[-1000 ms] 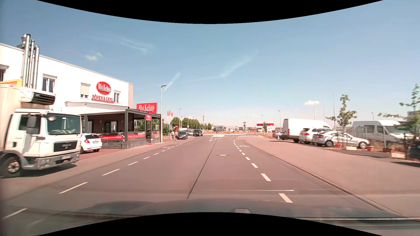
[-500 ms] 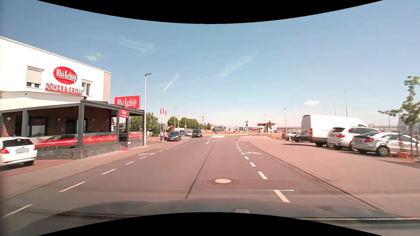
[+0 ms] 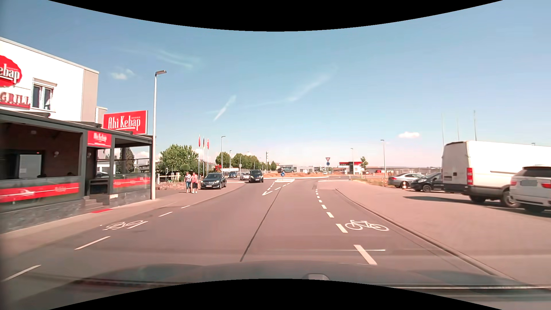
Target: Follow the waypoints while adhering to traffic rules and regulations
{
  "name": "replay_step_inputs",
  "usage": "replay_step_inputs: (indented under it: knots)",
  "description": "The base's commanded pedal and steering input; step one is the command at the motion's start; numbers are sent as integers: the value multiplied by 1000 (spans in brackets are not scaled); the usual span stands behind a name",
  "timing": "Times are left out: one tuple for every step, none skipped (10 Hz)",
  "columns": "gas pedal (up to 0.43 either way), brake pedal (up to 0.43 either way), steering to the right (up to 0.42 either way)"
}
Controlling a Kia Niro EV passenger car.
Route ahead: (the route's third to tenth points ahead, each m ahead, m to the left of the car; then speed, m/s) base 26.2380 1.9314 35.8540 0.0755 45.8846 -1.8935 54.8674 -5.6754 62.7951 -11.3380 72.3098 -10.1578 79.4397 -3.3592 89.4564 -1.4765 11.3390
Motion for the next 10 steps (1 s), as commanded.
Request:
replay_step_inputs:
  knots:
    - [0,104,-5]
    - [0,110,-3]
    - [0,116,-3]
    - [0,128,-2]
    - [0,134,1]
    - [0,140,5]
    - [0,146,8]
    - [0,152,12]
    - [0,159,16]
    - [0,165,19]
